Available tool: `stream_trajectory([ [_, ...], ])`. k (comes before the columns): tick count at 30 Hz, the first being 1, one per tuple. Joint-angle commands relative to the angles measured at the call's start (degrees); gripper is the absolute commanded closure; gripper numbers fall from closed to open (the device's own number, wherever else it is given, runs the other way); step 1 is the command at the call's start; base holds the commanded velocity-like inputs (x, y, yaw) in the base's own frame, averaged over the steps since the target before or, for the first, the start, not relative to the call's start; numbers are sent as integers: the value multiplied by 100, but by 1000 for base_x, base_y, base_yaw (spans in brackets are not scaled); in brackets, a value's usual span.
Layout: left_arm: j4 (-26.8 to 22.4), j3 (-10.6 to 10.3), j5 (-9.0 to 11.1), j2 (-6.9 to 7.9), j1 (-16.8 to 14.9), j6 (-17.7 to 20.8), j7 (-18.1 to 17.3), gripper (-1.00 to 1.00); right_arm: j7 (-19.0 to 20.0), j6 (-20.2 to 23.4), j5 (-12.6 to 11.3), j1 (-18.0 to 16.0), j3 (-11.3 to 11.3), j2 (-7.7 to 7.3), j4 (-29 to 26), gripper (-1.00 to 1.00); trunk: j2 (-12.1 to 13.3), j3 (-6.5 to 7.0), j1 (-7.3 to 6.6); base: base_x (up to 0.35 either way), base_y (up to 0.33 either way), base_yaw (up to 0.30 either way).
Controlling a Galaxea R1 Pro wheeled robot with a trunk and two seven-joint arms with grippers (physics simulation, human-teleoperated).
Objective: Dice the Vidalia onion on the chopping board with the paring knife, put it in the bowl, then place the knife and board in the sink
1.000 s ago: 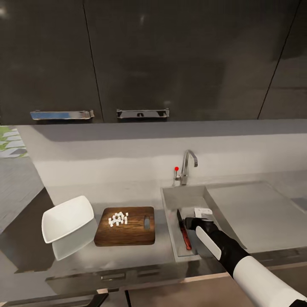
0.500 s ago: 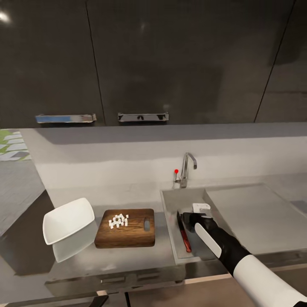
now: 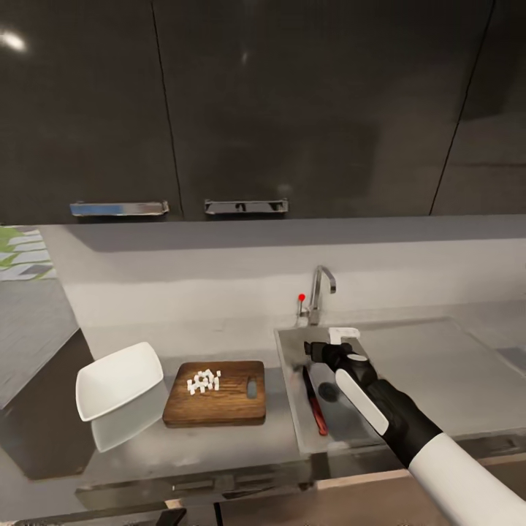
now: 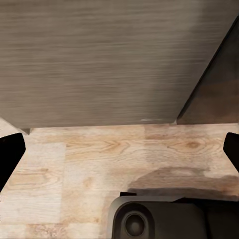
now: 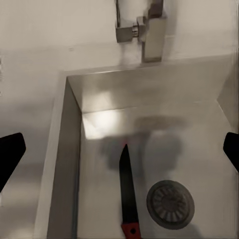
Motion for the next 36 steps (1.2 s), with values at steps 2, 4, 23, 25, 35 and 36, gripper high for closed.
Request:
stream_trajectory([
  [2,30,-42,44,8,0,-8,32,-100,-54,7,-51,-8,22,-24,-36,-100,-13,1,3,-176,0,0],
  [4,45,-41,45,8,0,-8,32,-100,-54,6,-51,-8,22,-32,-45,-100,-13,6,3,-250,0,0],
  [23,44,-41,39,8,0,-17,23,-100,-33,-3,-51,1,31,-70,-66,-100,-13,8,3,-274,112,0],
  [25,44,-42,39,8,0,-17,25,-100,-36,-3,-51,1,31,-70,-64,-100,-13,8,3,-158,255,0],
  [35,44,-42,39,8,0,-17,27,-100,-36,-3,-36,1,31,-63,-53,-100,-13,8,3,-28,46,0],
  [36,44,-42,39,8,0,-17,27,-100,-36,-3,-35,1,31,-63,-52,-100,-13,8,3,0,0,0],
])
